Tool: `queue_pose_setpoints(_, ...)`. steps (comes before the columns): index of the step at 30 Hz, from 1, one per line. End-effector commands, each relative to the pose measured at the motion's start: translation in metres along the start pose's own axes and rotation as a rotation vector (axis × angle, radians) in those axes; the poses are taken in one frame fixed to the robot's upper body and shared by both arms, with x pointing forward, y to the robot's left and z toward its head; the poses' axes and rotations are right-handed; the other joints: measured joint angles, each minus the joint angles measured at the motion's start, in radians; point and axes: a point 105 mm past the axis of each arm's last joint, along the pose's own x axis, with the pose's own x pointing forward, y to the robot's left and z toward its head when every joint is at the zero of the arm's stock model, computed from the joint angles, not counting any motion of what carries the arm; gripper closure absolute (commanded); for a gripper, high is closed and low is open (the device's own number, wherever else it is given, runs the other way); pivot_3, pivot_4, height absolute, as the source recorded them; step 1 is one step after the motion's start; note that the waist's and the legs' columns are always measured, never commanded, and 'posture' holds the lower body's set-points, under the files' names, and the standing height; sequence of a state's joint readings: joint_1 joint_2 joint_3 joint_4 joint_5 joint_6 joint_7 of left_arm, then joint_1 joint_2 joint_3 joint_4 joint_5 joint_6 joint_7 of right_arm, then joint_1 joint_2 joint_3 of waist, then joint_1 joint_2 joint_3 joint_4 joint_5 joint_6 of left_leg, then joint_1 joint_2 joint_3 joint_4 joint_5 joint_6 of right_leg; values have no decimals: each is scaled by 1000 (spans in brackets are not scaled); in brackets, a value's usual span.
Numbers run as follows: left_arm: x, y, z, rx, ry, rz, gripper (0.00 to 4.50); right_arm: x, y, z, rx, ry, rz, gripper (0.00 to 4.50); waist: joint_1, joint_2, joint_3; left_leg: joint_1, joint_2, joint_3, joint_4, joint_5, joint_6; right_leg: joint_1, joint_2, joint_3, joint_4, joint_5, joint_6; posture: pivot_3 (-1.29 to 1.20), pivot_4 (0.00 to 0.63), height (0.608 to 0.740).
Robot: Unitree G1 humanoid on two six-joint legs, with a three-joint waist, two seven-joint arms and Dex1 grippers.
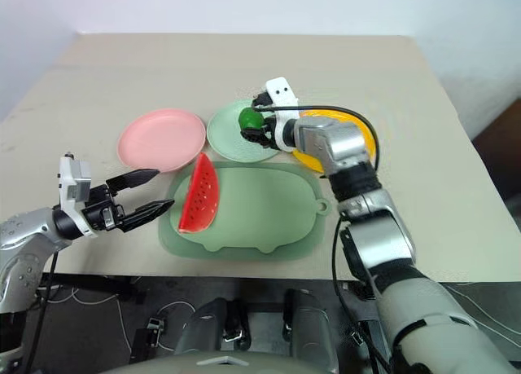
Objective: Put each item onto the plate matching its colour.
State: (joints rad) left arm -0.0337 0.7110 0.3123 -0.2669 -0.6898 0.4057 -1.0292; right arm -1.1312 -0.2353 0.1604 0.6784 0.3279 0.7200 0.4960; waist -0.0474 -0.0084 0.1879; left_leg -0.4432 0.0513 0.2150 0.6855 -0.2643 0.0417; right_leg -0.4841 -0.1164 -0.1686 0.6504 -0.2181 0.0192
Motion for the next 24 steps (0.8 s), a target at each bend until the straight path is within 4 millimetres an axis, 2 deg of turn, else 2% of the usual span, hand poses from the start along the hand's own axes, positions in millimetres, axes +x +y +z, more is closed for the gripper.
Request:
queue_pose_setpoints(1,-3,-2,12,40,-21,-3,0,8,-6,6,-14,-24,-25,1698,0,0,0,0,0,0,0,0,0,0,0,0,0,0,0,0,150,696)
queue_pose_setpoints(5,-4,-1,11,38,-20,0,0,17,-3,1,-20,-9,-15,1698,0,0,0,0,0,0,0,0,0,0,0,0,1,0,0,0,150,696)
queue_pose_setpoints(10,-3,0,10,38,-20,-1,0,21,4,1,-65,-7,18,49,-3,0,0,0,0,0,0,0,-1,0,0,0,2,0,0,0,150,696)
queue_pose_setpoints(14,-1,1,12,38,-28,0,0,11,4,10,-183,-29,40,19,-2,0,0,0,0,0,0,0,-1,-1,-1,0,2,0,0,0,150,696)
queue_pose_setpoints(19,3,-4,16,25,-60,0,0,-22,1,27,-146,-110,57,19,3,0,0,0,0,-1,0,0,-1,0,-2,0,2,0,0,0,150,696)
queue_pose_setpoints(22,4,-9,16,13,-79,22,0,-62,18,42,-138,-250,163,19,5,0,0,0,0,-2,0,0,-1,0,-2,0,1,0,0,0,150,696)
queue_pose_setpoints(24,6,-13,15,4,-87,33,0,-84,28,36,-192,-280,196,19,4,0,0,0,0,-2,0,0,-1,0,-2,0,2,0,0,0,150,696)
